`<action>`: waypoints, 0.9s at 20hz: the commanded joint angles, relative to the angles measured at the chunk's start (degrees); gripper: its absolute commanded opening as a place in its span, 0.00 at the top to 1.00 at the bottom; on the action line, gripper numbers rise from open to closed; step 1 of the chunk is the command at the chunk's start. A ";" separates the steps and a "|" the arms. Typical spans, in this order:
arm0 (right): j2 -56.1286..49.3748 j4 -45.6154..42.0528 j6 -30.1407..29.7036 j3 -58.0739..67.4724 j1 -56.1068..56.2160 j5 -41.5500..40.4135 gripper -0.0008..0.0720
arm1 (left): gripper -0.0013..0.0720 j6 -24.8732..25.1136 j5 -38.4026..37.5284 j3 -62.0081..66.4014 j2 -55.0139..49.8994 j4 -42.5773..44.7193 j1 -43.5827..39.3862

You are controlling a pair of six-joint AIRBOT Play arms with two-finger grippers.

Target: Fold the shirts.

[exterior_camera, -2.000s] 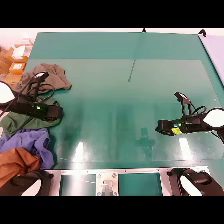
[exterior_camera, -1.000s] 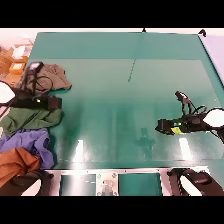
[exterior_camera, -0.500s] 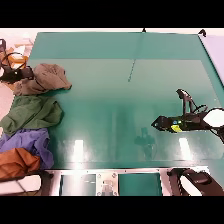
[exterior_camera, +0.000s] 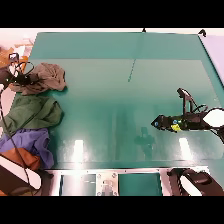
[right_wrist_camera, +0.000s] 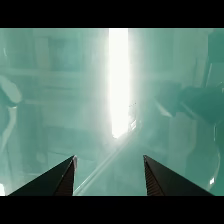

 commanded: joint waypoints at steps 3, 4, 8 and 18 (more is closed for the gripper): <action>-0.02 0.02 0.02 -0.04 0.07 -0.04 0.32 | 0.94 8.55 -19.10 13.66 -1.36 -7.87 -2.21; -0.02 0.00 0.02 -0.04 0.07 -0.04 0.32 | 0.94 9.73 -23.85 17.62 -1.05 -10.75 -3.85; 0.00 -0.07 0.00 0.07 -0.26 -0.02 0.32 | 0.94 10.27 -31.95 22.73 5.79 -22.51 -15.39; -0.02 -0.02 -0.48 0.79 -14.08 0.42 0.32 | 0.94 4.87 -32.11 13.09 11.80 -30.29 -51.45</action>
